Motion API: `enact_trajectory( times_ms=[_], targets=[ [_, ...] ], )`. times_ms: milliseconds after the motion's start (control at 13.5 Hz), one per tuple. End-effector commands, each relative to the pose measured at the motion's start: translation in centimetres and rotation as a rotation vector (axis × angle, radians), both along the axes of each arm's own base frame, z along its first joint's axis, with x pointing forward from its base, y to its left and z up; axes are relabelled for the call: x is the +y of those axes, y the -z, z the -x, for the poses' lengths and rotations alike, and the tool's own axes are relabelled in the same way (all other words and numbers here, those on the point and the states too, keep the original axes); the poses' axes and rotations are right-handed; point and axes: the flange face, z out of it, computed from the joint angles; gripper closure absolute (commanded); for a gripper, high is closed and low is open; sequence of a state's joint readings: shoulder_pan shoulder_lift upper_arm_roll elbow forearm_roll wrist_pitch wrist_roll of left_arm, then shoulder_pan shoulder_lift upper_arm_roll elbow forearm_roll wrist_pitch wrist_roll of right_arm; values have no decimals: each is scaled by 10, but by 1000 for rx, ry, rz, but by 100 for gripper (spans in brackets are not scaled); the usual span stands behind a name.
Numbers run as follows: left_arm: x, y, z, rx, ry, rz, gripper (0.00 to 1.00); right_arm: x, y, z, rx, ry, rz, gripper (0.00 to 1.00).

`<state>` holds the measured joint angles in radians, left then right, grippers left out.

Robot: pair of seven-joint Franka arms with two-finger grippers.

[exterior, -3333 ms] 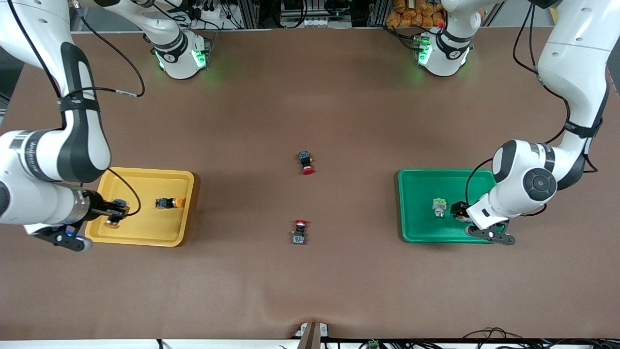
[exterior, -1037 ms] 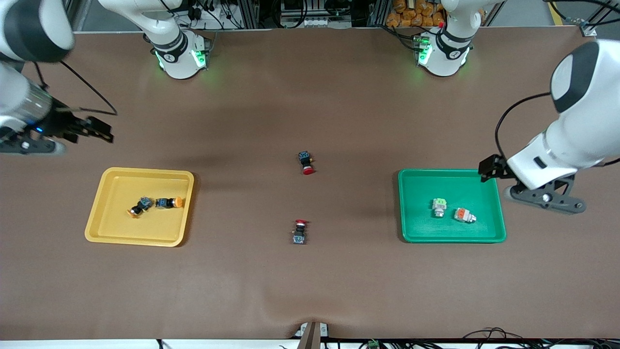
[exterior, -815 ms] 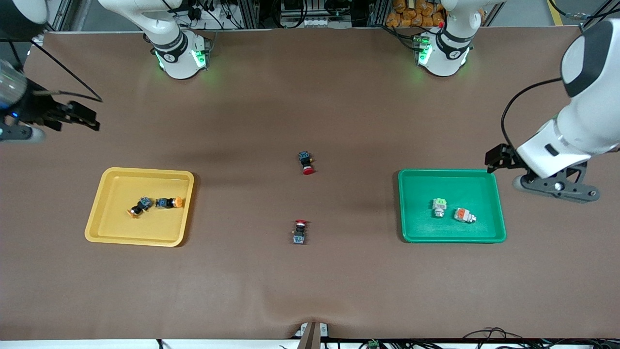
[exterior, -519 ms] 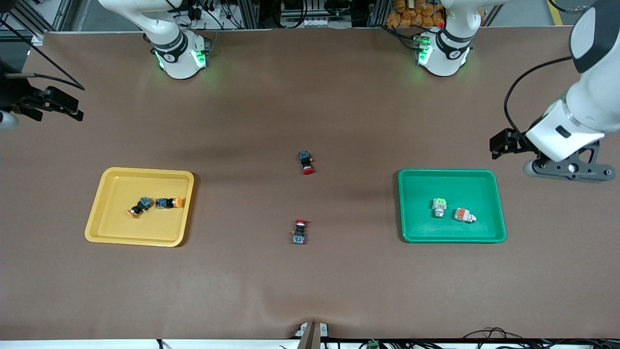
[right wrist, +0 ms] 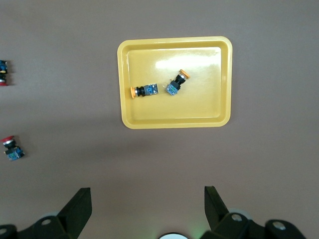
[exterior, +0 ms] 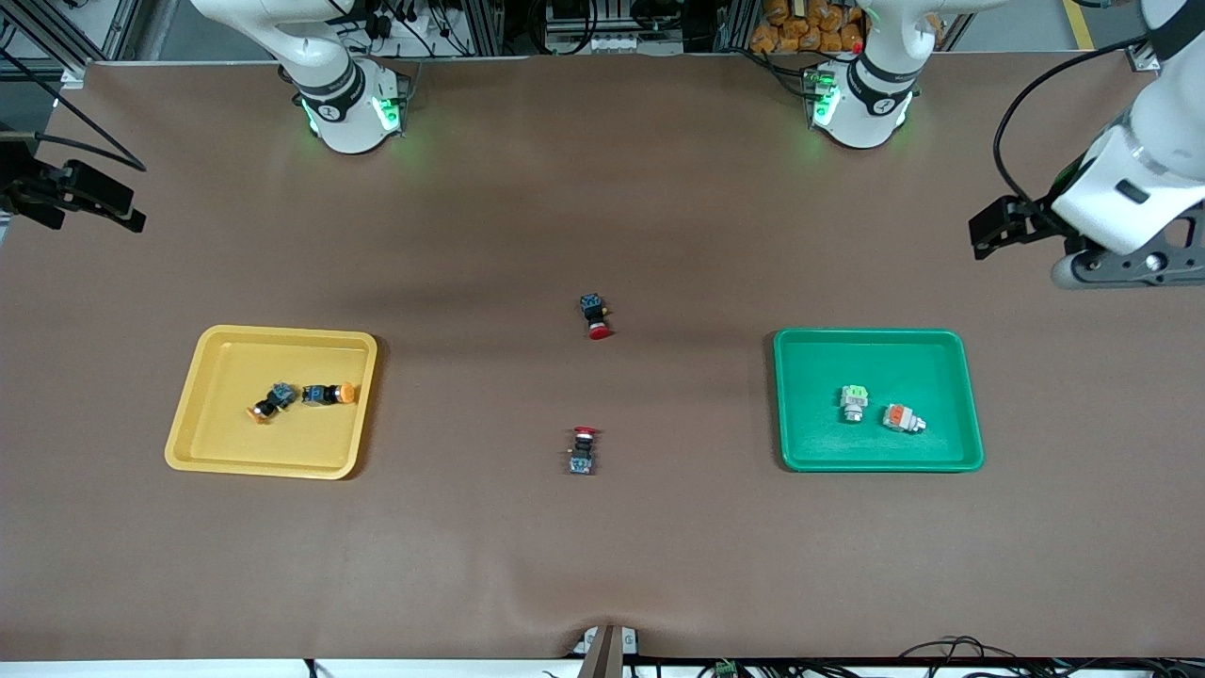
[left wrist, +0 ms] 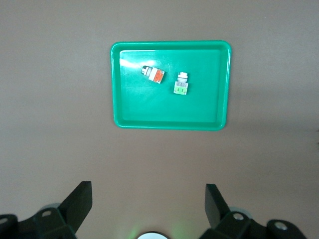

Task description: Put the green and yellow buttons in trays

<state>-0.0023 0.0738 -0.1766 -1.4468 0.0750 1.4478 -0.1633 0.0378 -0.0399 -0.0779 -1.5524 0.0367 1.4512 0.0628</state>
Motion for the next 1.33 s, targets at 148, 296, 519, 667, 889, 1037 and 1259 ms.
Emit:
enact_trajectory(
  times_ms=[148,296,519,667,889,1037,1259],
  targets=[
    [15,1,24,21,1,29,0,4,3,-7,-17,31,-15,0],
    [18,3,29,-4,-4,39,0,5,3,-7,-17,29,-15,0],
    [37,0,27,-9,-33,43,0,6,3,-6,-8,27,-15,0],
    [46,-1,27,-8,-2,47,0,6,4,-6,-7,27,-15,0],
    [54,-5,29,-12,27,50,0,6,4,-6,-7,21,-17,0],
    [69,-4,27,-12,62,54,0,8,5,-5,4,-27,-22,0],
    [69,-10,30,-10,64,52,0,11,6,-4,10,-41,-22,0]
  ],
)
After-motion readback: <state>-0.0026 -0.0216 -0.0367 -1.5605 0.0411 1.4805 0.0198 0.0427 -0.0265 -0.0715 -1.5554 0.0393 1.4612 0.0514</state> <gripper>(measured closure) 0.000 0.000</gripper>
